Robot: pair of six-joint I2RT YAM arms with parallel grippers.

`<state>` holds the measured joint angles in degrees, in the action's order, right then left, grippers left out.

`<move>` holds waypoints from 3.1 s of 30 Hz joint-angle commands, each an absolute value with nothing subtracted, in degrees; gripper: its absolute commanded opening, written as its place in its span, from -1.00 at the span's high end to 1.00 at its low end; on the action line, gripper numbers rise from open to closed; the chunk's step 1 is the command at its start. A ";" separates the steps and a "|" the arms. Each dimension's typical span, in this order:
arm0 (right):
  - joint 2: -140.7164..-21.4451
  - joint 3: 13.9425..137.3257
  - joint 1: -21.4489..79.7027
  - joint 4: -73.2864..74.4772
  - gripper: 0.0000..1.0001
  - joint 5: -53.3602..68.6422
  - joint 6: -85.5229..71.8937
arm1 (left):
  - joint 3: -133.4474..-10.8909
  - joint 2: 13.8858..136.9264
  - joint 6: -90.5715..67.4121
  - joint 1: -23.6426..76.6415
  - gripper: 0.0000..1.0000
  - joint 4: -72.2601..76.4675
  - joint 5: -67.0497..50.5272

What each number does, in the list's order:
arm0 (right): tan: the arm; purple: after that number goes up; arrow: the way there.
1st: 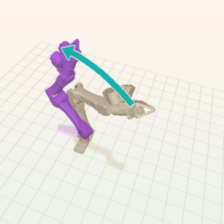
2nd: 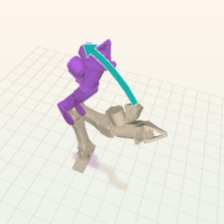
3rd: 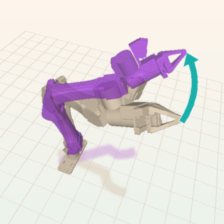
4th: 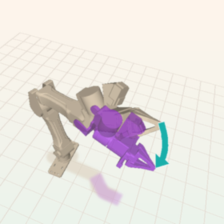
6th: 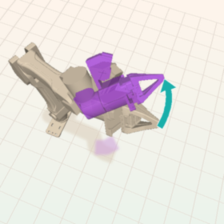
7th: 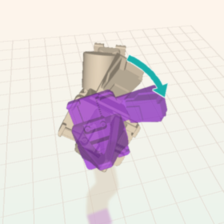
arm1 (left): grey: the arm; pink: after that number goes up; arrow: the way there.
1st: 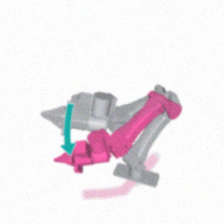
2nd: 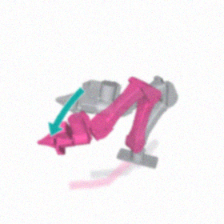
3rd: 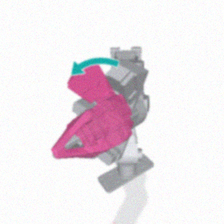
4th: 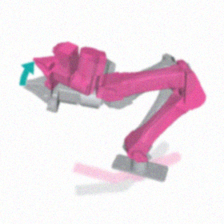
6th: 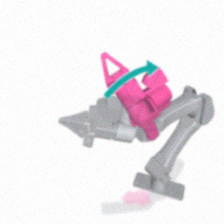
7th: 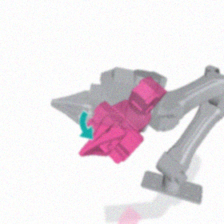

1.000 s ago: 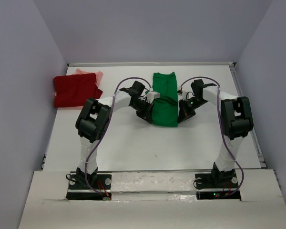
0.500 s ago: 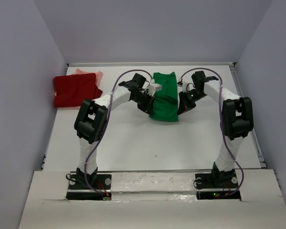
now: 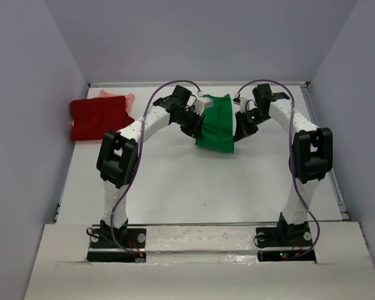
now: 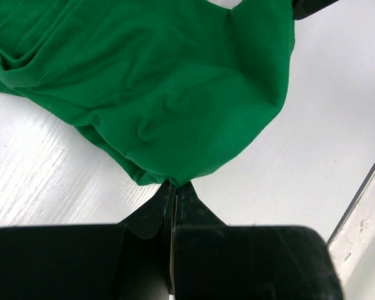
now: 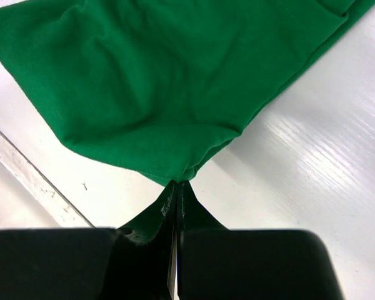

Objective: Fold and stack the t-shirts
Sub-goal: Fold the long partially folded tshirt into a neat square

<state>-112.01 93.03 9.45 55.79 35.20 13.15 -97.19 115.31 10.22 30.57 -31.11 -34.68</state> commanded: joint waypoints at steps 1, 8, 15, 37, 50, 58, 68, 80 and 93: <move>-111.44 97.55 9.76 56.16 1.00 33.76 13.62 | -98.96 111.53 10.72 30.32 1.00 -31.55 -32.62; -113.20 102.47 9.76 54.23 1.00 31.64 13.71 | -106.25 113.37 13.36 30.06 1.00 -32.96 -27.86; -117.77 109.94 9.76 53.61 1.00 31.38 14.15 | -118.55 120.04 15.03 29.62 1.00 -34.89 -23.56; -123.40 117.42 9.76 43.51 1.00 24.17 16.79 | -128.67 127.70 16.44 29.53 1.00 -31.03 -15.82; -126.56 118.48 9.76 36.57 1.00 24.08 18.90 | -132.27 132.54 14.85 29.79 1.00 -19.61 -1.68; -128.32 119.36 9.76 33.32 1.00 21.10 19.25 | -132.45 134.82 16.87 31.64 1.00 -15.39 2.54; -127.62 115.93 9.76 28.04 1.00 19.34 18.81 | -134.03 138.42 18.19 34.19 1.00 -9.85 9.48; -130.43 118.83 9.76 27.69 1.00 17.67 20.39 | -138.87 145.10 20.39 36.56 1.00 -7.91 17.67; -130.34 118.21 9.76 28.39 -0.71 16.08 19.86 | -137.29 144.94 19.78 36.74 -0.96 -6.77 27.77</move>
